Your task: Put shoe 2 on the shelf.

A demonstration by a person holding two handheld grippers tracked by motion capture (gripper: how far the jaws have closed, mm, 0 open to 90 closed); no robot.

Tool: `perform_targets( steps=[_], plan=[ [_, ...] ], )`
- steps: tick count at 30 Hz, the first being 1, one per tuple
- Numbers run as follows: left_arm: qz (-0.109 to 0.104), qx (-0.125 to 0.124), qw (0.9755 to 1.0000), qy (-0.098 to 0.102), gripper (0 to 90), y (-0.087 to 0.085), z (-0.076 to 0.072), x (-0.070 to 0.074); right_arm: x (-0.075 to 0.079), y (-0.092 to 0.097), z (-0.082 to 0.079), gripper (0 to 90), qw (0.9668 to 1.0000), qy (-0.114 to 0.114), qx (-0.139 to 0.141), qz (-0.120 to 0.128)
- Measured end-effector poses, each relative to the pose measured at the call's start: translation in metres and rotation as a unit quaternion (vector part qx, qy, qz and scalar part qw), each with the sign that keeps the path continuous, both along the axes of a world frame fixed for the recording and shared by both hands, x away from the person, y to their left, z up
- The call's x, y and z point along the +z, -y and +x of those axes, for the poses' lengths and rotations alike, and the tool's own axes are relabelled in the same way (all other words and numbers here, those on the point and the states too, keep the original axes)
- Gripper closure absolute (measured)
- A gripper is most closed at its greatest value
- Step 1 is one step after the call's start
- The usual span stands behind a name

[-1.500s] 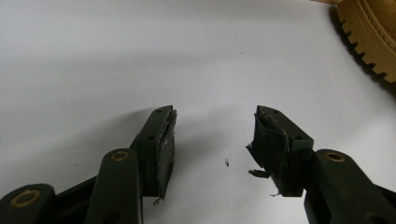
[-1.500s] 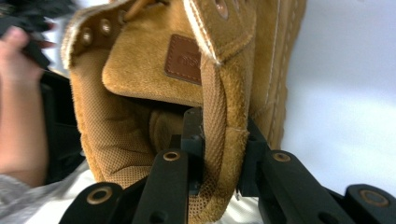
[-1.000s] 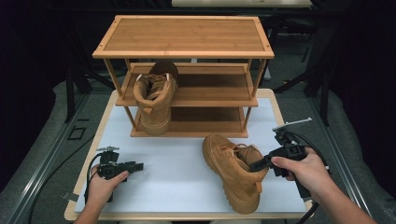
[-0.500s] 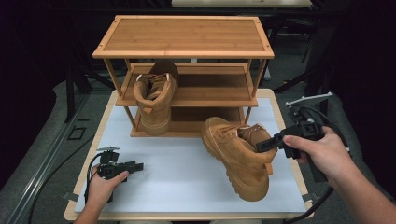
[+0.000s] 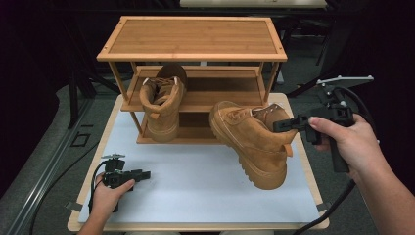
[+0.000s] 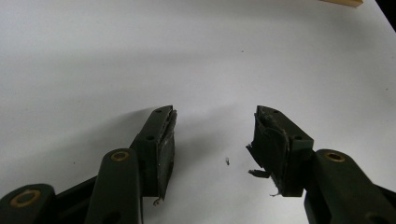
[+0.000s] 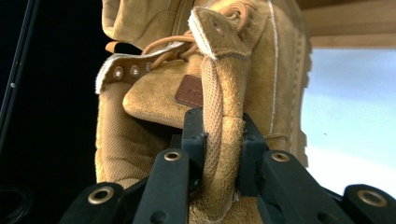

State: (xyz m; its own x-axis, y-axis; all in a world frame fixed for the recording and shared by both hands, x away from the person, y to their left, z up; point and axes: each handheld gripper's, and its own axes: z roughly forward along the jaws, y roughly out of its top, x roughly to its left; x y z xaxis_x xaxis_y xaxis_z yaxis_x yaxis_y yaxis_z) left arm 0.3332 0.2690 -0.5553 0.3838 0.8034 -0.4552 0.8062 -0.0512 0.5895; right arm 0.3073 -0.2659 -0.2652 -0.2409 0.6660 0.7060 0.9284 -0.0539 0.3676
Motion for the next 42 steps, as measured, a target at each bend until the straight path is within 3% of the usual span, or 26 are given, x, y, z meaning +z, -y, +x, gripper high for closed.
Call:
perform_targets(
  steps=[6, 10, 14, 18, 27, 30, 36, 42],
  plan=[
    [0.001, -0.003, 1.0000, -0.001, 48.4, 0.000, 0.001, -0.001, 0.011, 0.005, 0.000, 78.2, 0.9997, 0.019, -0.015, 0.008],
    [0.002, -0.003, 1.0000, 0.001, 48.4, 0.001, 0.000, 0.000, 0.013, 0.002, 0.010, 78.1, 0.9992, 0.031, -0.025, 0.006],
    [0.001, 0.000, 1.0000, -0.001, 48.4, 0.000, 0.001, 0.000, 0.011, 0.001, 0.023, 78.1, 0.9978, 0.048, -0.042, 0.022],
    [-0.002, -0.001, 1.0000, 0.000, 48.4, 0.000, 0.001, 0.000, 0.004, -0.006, 0.041, 78.0, 0.9947, 0.069, -0.068, 0.032],
    [-0.002, -0.004, 1.0000, -0.003, 48.4, 0.000, 0.001, -0.001, -0.017, -0.023, 0.077, 78.0, 0.9874, 0.080, -0.131, 0.037],
    [-0.003, -0.004, 1.0000, -0.003, 48.4, -0.001, 0.002, -0.001, -0.021, -0.029, 0.083, 77.9, 0.9844, 0.090, -0.148, 0.030],
    [-0.002, -0.005, 1.0000, -0.004, 48.5, 0.000, 0.002, -0.002, -0.030, -0.039, 0.087, 78.0, 0.9784, 0.099, -0.177, 0.040],
    [-0.001, -0.007, 1.0000, -0.003, 48.5, 0.000, 0.002, -0.002, -0.042, -0.050, 0.091, 77.9, 0.9767, 0.106, -0.183, 0.041]
  ],
)
